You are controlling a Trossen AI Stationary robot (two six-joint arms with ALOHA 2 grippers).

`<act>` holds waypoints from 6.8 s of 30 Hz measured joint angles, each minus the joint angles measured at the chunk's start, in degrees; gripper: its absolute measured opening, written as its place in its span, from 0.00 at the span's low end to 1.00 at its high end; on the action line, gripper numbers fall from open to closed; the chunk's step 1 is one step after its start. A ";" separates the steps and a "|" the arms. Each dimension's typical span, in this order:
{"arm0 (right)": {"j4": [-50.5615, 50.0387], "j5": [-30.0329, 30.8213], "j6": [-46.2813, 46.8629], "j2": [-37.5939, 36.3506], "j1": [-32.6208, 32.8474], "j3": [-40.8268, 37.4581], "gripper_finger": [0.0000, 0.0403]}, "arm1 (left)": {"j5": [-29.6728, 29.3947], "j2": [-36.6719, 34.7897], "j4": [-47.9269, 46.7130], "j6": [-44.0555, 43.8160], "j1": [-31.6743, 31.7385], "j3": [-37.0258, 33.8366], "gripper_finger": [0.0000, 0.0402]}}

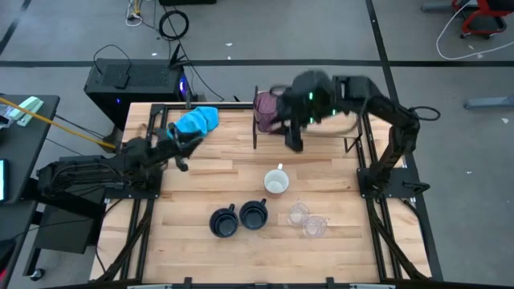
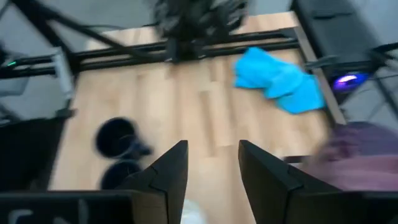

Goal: Stack small to large cups/mugs on shelf
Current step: Put the orange mug on the shelf

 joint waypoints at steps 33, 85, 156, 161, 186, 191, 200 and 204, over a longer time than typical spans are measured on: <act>-14.20 15.44 22.15 18.53 20.18 -0.09 0.34 | 6.58 0.69 -11.84 0.39 -0.39 0.00 0.14; 14.48 14.78 16.78 6.40 17.17 -42.40 0.48 | 4.85 0.67 -12.60 -3.18 -0.39 0.04 0.10; 5.53 4.91 15.98 6.52 13.30 -40.31 0.07 | 4.85 0.66 -13.44 -3.15 -0.42 0.04 0.06; -0.40 5.12 14.96 6.51 13.16 -35.75 0.08 | 4.85 0.66 -13.57 -3.13 -0.40 0.04 0.07; -16.78 11.49 11.98 1.92 -3.48 -17.79 0.08 | 4.87 0.66 -13.83 -3.03 -0.42 0.04 0.09; -14.38 11.01 9.01 1.04 -8.33 -17.81 0.08 | 4.86 0.66 -13.83 -2.52 -0.37 0.04 0.08; -9.54 9.47 3.71 1.75 -13.81 -17.84 0.08 | 4.85 0.68 -13.83 -2.22 -0.37 0.04 0.06; -9.41 7.43 3.33 1.76 -15.16 -17.86 0.08 | 4.85 0.66 -13.93 -1.69 -0.37 0.04 0.07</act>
